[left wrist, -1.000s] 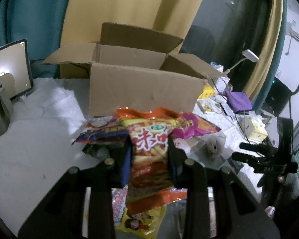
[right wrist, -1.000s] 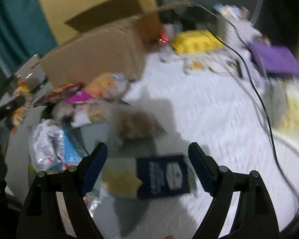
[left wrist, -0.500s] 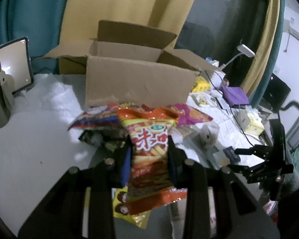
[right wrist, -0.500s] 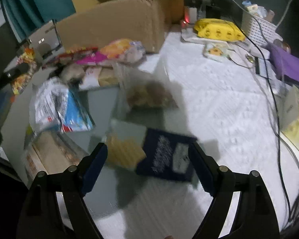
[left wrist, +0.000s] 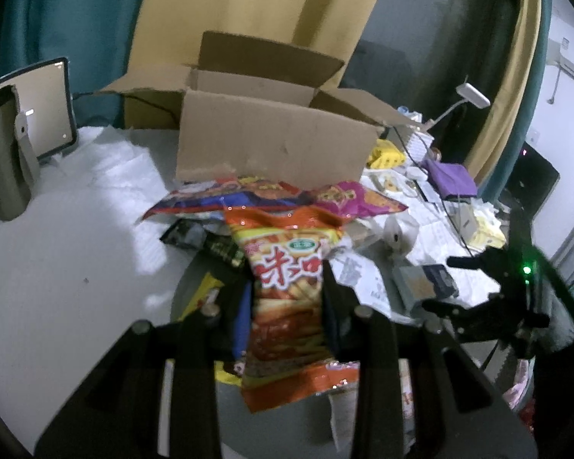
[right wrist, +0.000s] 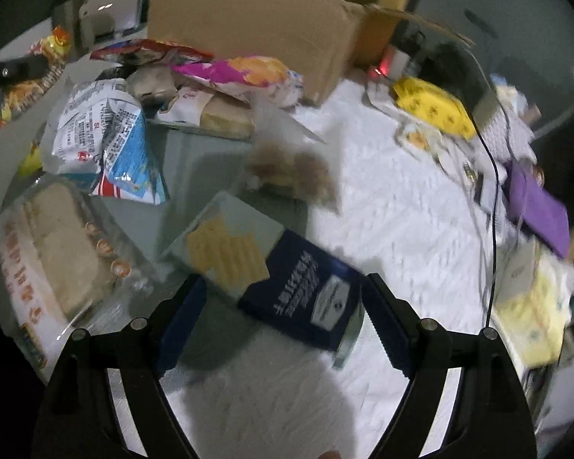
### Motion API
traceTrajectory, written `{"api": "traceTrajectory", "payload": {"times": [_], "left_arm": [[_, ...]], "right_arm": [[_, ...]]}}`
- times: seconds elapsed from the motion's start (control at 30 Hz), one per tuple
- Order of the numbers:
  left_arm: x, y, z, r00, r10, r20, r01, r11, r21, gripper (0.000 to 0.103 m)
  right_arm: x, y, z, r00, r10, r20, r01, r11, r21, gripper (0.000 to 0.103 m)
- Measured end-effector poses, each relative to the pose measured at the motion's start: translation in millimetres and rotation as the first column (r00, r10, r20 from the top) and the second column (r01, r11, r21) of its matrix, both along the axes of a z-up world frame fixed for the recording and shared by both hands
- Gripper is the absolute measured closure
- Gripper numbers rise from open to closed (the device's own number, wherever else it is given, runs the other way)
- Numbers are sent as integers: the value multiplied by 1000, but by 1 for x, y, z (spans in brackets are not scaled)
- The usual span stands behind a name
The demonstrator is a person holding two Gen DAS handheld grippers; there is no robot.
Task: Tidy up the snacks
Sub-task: 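Grasp the navy cracker box with the right gripper while the left gripper holds the orange bag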
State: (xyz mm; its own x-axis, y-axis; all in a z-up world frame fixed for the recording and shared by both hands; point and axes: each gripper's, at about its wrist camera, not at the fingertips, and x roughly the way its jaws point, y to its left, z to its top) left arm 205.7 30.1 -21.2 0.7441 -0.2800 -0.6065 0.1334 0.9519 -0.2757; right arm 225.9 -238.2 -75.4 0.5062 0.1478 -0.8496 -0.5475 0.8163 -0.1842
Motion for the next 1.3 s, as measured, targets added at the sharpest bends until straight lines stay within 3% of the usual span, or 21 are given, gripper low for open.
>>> {"api": "traceTrajectory", "payload": {"times": [0.27,0.47,0.6,0.73,0.87,0.9,1.1,1.3], "left_arm": [[4,5,2,1000,19,3,-19,1000,4,71],[10,4,5,1000,22,8,-22,1000,20,71],[11,6,6,999,35,14,-36,999,22,71],[15,7,4,999,40,4,-40,999,22,71],[20,7,5,1000,27,2,-27,999,24,71],[21,7,6,1000,22,5,-22,999,25,71],[32,4,15,1000,-4,31,3,999,32,71],[46,4,33,997,-17,79,14,999,40,71]], "right_arm": [[38,14,-8,998,60,-2,-60,998,-20,17],[57,29,-8,983,184,23,-184,983,-16,17],[72,32,-13,973,223,-59,-220,974,51,17],[89,14,-22,966,173,-190,-133,969,207,20],[79,5,-16,981,134,-139,-104,973,208,48],[78,3,-14,982,129,-136,-99,973,208,50],[44,3,7,985,147,-87,-122,962,246,50],[45,7,47,991,131,3,-126,944,306,50]]}}
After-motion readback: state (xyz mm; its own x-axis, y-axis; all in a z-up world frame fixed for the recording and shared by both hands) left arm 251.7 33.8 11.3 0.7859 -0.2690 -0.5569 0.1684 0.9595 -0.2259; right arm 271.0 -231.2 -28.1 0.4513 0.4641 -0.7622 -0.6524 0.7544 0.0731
